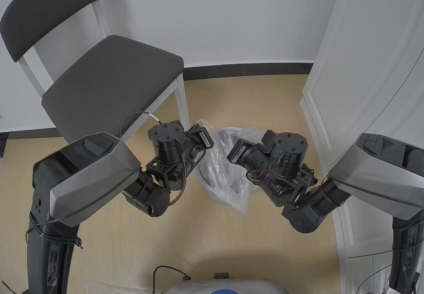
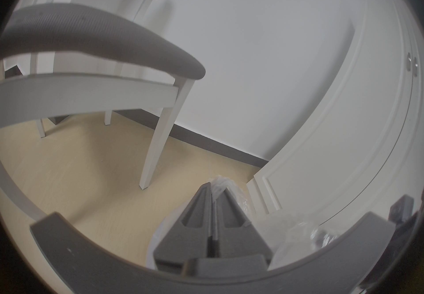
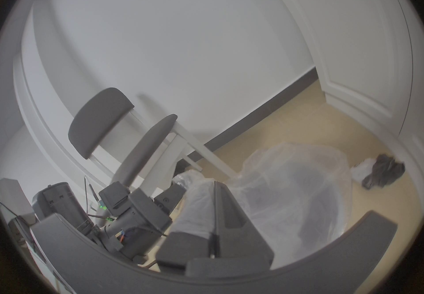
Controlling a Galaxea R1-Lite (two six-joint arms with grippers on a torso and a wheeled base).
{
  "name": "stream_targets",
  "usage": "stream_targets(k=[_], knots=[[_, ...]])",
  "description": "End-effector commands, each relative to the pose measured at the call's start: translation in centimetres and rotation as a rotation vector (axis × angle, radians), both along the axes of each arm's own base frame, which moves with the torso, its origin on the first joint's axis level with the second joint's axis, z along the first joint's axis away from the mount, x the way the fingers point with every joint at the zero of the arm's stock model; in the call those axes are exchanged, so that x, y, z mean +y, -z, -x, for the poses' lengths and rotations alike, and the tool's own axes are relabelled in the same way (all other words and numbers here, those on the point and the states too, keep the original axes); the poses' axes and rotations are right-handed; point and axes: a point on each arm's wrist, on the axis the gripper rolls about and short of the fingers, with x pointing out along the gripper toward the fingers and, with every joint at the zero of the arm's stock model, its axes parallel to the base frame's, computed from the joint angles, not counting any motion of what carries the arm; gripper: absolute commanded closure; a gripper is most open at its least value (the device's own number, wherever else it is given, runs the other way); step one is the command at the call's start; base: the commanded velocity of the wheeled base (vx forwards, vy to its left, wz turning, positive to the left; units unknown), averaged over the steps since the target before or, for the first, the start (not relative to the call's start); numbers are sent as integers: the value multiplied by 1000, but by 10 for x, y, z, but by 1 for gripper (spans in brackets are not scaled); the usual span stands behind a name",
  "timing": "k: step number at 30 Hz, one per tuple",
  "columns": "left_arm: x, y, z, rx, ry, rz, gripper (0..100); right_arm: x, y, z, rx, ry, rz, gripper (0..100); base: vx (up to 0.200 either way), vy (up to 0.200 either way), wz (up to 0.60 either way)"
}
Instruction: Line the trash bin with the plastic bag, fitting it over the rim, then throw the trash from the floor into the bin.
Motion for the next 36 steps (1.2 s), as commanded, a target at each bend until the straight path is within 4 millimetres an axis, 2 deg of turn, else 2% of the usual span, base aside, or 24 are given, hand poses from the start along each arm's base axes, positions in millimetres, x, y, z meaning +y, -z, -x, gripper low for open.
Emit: stream_targets(k=[1, 7, 13, 15, 21, 24, 28, 36], knots=[[7, -24, 7, -31, -4, 19, 100, 16, 7, 4, 21, -39, -32, 100, 0, 0, 0], [8, -24, 8, -30, -2, 18, 100, 17, 26, -23, 32, -25, -39, 100, 0, 0, 0], [5, -20, 9, -26, 6, 17, 100, 16, 24, -45, 95, -13, -91, 100, 0, 0, 0], [5, -20, 11, -23, 7, 16, 100, 12, 21, -54, 125, -17, -158, 100, 0, 0, 0], [0, -19, 13, -22, 18, 15, 100, 11, 42, -61, 177, -16, -168, 100, 0, 0, 0], [-2, -17, 14, -18, 24, 13, 100, 7, 44, -65, 180, -5, -169, 100, 0, 0, 0], [-6, -15, 15, -16, 32, 12, 100, 1, 64, -71, 226, 14, -178, 100, 0, 0, 0], [-5, -17, 16, -22, 30, 15, 100, 20, 78, -59, 274, -35, -147, 100, 0, 0, 0]])
